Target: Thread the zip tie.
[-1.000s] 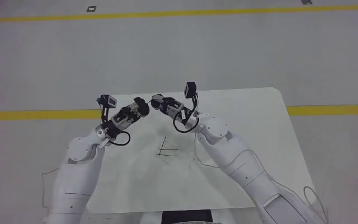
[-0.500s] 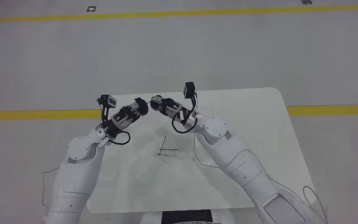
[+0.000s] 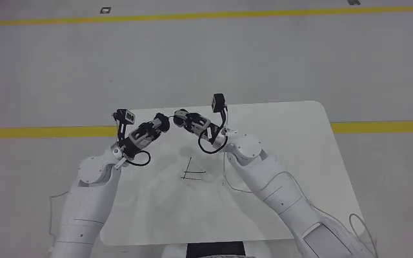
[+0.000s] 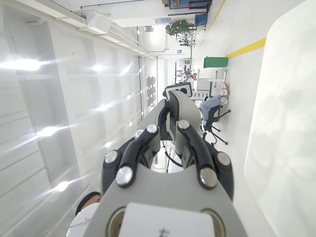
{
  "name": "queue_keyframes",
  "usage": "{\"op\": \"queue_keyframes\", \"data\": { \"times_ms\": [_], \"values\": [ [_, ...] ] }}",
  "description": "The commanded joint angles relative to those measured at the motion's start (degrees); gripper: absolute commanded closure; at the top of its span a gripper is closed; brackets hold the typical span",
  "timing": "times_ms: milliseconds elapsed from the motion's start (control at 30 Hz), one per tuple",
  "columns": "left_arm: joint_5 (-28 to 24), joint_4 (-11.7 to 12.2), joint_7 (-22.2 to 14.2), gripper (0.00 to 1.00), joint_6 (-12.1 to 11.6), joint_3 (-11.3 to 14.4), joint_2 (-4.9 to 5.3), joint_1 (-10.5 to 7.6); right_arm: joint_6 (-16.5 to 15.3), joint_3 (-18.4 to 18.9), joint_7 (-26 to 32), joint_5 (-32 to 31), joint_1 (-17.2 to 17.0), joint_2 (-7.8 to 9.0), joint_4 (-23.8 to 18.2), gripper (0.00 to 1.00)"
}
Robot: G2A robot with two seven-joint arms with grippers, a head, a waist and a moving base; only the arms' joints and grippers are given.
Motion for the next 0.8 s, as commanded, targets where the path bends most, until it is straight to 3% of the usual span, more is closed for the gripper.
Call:
{"op": "queue_keyframes", "data": {
  "times_ms": [0, 67, 233, 467, 767],
  "values": [
    [0.0, 0.0, 0.2, 0.71, -0.1, 0.1, 0.06, 0.01, -0.3, 0.1, -0.2, -0.3, -0.1, -0.02, -0.1, 1.00],
    [0.0, 0.1, 0.3, 0.64, -0.1, 0.2, 0.13, 0.03, -0.6, 0.2, -0.3, -1.1, -0.1, -0.01, -0.1, 1.00],
    [-0.1, 0.1, 0.6, 0.64, -0.1, 0.5, 0.28, 0.11, -0.9, 0.2, -0.2, -2.9, -0.3, 0.04, -0.4, 1.00],
    [-0.2, 0.0, 1.0, 0.70, -0.1, 0.7, 0.52, 0.41, -0.9, 0.2, 0.0, -3.8, -0.8, -0.02, -0.9, 1.00],
    [-0.2, -0.6, 1.3, 0.86, -0.1, 0.6, 0.82, 0.97, -0.8, 0.3, -0.3, -4.4, -1.2, -0.15, -1.3, 1.00]
  ]
}}
